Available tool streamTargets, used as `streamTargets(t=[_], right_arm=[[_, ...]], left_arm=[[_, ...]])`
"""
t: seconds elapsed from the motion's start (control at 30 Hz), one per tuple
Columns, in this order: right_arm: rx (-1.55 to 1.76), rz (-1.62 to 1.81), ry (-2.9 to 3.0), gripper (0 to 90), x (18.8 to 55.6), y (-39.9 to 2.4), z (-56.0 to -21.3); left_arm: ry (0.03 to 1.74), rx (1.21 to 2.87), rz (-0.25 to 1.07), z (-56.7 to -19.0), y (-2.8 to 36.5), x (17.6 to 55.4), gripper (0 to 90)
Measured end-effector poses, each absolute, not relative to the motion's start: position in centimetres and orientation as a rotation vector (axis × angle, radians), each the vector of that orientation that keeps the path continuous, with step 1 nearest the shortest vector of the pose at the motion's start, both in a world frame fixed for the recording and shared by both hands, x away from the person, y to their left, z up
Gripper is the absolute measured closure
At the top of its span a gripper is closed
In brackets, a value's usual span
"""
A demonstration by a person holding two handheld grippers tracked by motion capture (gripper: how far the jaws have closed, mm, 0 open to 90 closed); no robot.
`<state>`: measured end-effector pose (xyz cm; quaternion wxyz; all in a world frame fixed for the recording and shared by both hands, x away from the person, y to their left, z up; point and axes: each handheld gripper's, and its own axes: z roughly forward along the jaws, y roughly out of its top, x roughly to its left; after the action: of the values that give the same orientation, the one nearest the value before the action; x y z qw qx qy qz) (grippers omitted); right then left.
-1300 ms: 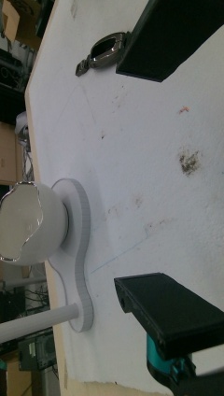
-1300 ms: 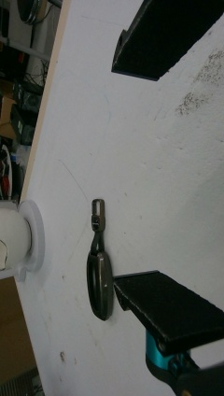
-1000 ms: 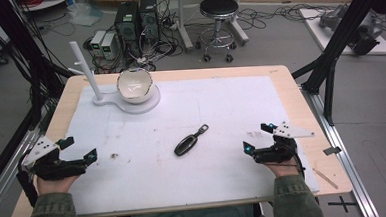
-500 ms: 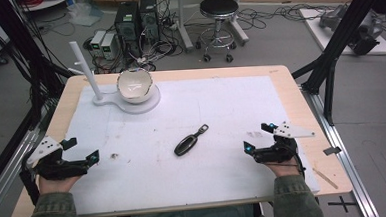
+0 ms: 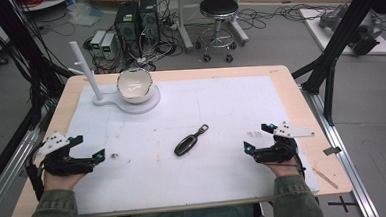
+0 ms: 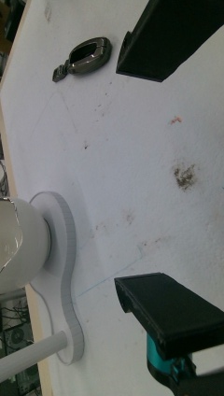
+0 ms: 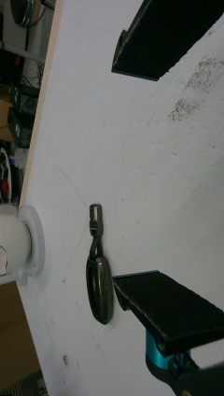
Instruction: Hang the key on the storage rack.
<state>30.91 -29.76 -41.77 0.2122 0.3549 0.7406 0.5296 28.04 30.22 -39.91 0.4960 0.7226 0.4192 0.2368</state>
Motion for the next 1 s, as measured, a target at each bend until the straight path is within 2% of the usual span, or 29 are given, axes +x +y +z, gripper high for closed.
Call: streamTargets(t=[0.4, 1.0], right_arm=[[1.019, 1.478, 2.060, 0.5, 30.9, -29.9, -41.8], [1.016, 1.475, 2.041, 0.5, 30.9, -30.0, -41.8]], left_arm=[[0.973, 1.855, 0.566, -37.8, 26.8, 30.1, 1.9], [0.899, 2.053, 0.479, -36.2, 20.6, 34.0, 1.9]])
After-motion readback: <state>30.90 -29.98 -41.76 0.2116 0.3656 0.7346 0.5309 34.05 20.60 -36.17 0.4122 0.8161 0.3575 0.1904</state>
